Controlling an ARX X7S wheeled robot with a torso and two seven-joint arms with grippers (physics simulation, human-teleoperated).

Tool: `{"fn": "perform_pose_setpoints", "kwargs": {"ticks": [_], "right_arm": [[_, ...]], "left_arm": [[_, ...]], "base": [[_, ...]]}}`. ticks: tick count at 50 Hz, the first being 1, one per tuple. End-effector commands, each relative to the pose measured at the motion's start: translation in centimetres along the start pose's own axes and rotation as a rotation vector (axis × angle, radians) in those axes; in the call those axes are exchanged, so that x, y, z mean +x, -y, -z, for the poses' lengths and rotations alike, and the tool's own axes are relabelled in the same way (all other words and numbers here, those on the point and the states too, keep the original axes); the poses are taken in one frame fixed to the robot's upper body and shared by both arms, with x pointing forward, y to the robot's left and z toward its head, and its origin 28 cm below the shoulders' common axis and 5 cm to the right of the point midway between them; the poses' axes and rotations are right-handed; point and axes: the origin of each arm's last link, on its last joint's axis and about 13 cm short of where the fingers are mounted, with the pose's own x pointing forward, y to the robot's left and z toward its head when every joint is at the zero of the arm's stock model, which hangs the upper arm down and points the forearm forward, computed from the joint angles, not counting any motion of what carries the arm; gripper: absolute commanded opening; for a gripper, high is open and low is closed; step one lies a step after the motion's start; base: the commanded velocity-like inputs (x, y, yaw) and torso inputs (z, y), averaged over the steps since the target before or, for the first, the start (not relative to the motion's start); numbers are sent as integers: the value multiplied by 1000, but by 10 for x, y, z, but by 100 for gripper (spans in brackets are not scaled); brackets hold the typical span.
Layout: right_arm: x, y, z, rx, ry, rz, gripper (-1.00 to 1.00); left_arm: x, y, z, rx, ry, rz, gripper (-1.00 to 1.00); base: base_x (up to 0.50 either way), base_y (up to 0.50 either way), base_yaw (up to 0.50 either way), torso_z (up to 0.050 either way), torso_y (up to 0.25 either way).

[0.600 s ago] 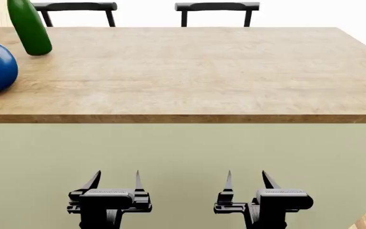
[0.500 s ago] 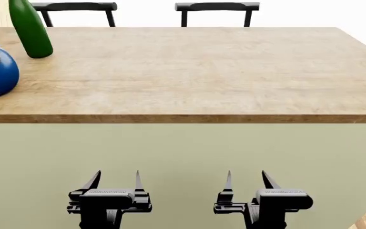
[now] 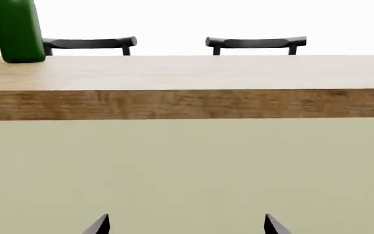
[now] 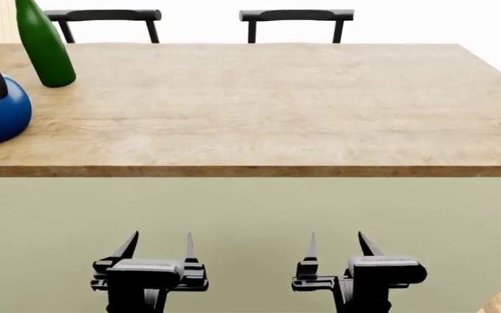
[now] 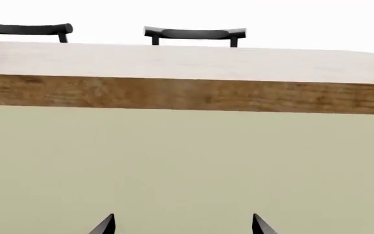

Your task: Pick the kettle non electric and bottle and place them in the sink. Then turn on the water.

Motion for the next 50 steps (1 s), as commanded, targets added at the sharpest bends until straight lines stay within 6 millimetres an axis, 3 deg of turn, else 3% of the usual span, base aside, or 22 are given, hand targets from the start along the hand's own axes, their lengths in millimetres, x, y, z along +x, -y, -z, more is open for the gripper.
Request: {"fn": "perform_pose_setpoints", "kwargs": {"ticks": [1,21,39,46,50], "right_arm": [[4,3,-15,-17,0,22,100],[33,17,-93,-81,101,51,100],[79,44,-221,-184,163,40,100],[94,65,-282,-252,177,42,100],[106,75,-307,-284,167,53,100]], "left_arm": [[0,-1,-11,21,36,42,100],[20,-13,-97,85,132,86,100],[67,-33,-217,142,183,71,100],[100,-38,-270,112,179,21,100],[120,-41,-293,129,167,-15,100]], "base": [[0,0,0,50,0],[0,0,0,50,0],[0,0,0,50,0],[0,0,0,38,0],[0,0,0,0,0]]}}
